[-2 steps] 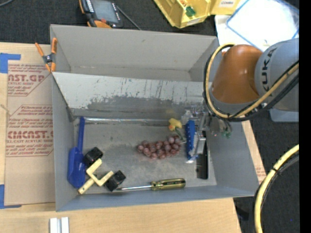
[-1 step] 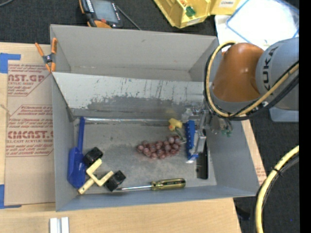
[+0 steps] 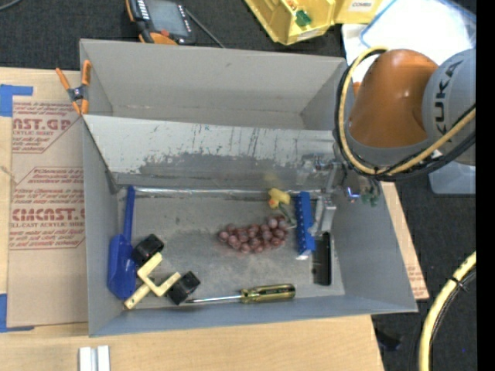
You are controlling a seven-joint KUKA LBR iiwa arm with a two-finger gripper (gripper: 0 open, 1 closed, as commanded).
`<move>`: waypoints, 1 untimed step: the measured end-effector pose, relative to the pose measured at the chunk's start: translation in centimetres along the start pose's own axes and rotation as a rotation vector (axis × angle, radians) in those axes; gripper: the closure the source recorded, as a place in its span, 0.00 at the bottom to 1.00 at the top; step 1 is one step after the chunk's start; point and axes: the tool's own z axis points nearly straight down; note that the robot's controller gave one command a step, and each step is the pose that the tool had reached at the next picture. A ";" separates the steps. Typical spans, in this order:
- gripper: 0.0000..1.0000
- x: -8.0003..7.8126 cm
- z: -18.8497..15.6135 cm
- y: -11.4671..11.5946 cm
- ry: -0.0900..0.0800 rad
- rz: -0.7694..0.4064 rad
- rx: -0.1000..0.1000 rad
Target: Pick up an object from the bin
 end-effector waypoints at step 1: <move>0.00 -1.0 -7.0 2.4 -0.003 -0.031 0.000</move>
Offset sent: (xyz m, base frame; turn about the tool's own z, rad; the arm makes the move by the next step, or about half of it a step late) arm -0.0114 0.0316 -0.0402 -0.2284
